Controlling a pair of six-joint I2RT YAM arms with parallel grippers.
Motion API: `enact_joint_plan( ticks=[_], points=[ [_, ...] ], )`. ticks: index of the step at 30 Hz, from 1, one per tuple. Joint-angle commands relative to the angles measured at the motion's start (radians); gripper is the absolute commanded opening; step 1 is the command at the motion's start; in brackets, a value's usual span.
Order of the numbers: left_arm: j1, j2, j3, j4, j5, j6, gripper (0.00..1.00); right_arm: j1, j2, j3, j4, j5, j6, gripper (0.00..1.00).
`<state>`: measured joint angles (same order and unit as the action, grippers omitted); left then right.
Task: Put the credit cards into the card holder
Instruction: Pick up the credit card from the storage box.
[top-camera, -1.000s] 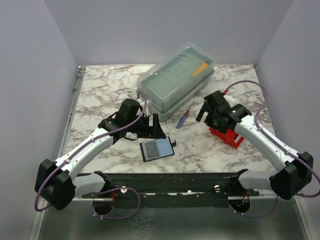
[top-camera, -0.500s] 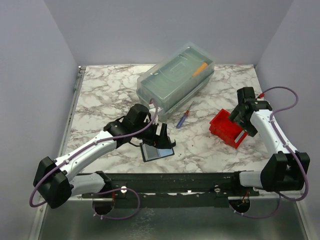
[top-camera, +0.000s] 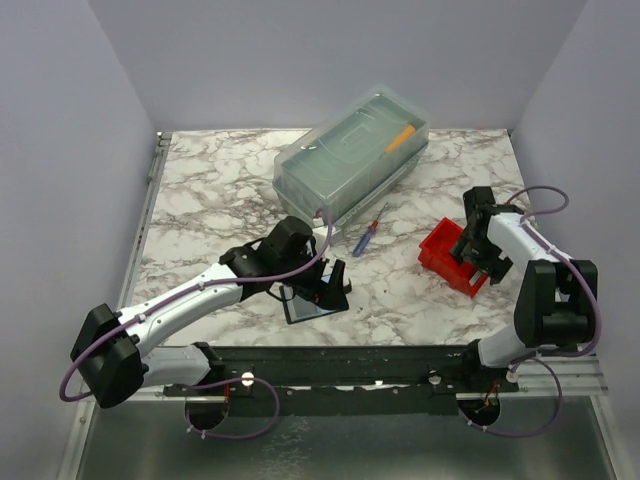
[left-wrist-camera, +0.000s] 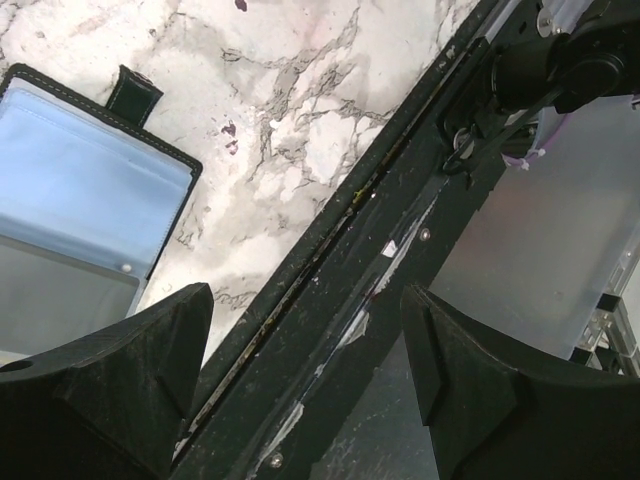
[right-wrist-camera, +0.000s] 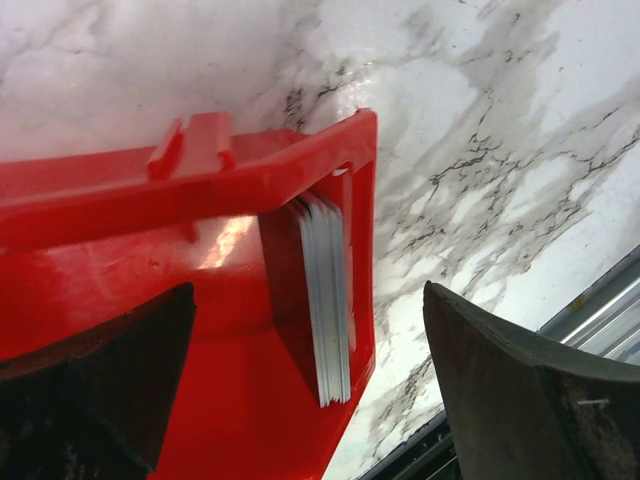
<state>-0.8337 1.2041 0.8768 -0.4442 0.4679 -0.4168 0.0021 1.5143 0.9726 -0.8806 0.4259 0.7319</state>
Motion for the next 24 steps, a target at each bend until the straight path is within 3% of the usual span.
enact_joint_plan(
  ticks=[1, 12, 24],
  points=[
    [-0.007, 0.005, 0.016, 0.005, -0.043, 0.027, 0.82, -0.035, 0.026, -0.016, 0.024, 0.043, 0.0, 0.95],
    [-0.015, 0.03, 0.023, 0.002, -0.057, 0.039, 0.82, -0.038, -0.017, -0.022, -0.021, 0.025, 0.003, 0.75],
    [-0.02, 0.03, 0.018, 0.001, -0.051, 0.04, 0.82, -0.039, -0.052, 0.011, -0.064, -0.006, 0.001, 0.66]
  ],
)
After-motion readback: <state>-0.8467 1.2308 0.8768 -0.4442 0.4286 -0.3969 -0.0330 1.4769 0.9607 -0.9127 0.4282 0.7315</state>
